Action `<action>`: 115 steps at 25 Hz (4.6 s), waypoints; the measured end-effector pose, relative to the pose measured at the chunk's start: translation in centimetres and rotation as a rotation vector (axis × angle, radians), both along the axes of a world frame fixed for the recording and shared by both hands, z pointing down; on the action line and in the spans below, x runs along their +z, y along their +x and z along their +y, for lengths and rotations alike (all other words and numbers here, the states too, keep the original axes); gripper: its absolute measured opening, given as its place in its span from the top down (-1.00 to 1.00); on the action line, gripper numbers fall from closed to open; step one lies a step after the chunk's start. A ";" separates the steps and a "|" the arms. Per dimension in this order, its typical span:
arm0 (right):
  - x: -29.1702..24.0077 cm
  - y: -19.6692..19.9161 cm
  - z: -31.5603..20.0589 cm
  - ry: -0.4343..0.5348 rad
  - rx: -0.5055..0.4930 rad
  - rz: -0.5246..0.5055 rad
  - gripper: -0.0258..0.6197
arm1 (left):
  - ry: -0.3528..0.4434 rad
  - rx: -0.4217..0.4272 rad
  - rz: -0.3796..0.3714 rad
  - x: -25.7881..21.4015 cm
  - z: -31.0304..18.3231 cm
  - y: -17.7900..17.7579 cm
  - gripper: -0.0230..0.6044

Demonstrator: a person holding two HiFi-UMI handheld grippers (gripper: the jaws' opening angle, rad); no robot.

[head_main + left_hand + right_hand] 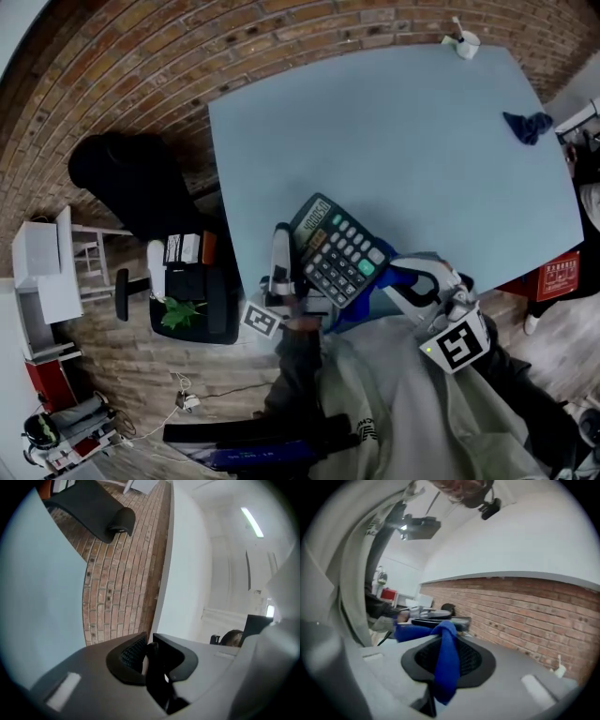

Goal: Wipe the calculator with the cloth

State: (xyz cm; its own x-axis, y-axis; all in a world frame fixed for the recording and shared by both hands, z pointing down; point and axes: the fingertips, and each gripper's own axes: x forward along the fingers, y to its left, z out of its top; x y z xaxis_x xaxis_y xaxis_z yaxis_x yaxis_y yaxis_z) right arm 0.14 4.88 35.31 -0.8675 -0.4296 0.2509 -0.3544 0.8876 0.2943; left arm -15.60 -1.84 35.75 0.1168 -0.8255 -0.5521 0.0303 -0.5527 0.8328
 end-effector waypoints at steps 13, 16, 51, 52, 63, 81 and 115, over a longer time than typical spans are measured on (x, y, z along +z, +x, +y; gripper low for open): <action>-0.5 1.1 -0.8 -0.972 -0.286 -0.894 0.71 | 0.136 0.306 0.127 -1.8 0.6 5.3 0.81; -1.5 2.1 -3.6 -0.912 -0.233 -0.941 0.71 | 0.180 0.328 0.135 -2.6 1.1 5.7 0.82; 1.9 -1.7 -2.5 -0.032 -0.005 0.139 0.71 | -0.094 0.304 -0.509 3.8 0.5 8.6 0.79; 1.9 -2.5 -1.9 -0.041 -0.024 0.144 0.71 | -0.094 0.323 -0.519 4.0 0.5 9.3 0.79; 3.7 0.2 -6.2 -0.127 0.138 0.067 0.71 | -0.129 0.328 -0.509 4.9 1.2 8.2 0.79; 6.5 -2.3 -3.4 -0.147 0.029 0.206 0.71 | -0.214 0.306 -0.513 8.3 1.3 7.9 0.80; 20.9 -3.1 -7.7 -0.287 0.076 0.320 0.71 | -0.206 0.462 -0.903 17.8 -12.0 8.9 0.29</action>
State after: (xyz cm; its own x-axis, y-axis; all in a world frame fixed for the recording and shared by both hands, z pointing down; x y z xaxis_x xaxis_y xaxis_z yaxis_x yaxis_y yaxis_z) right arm -2.99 -2.87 56.20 -0.6956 -0.3625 0.6203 -0.3527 0.9245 0.1447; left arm -6.71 -13.83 53.56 0.7468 -0.6635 0.0460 -0.4801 -0.4899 0.7277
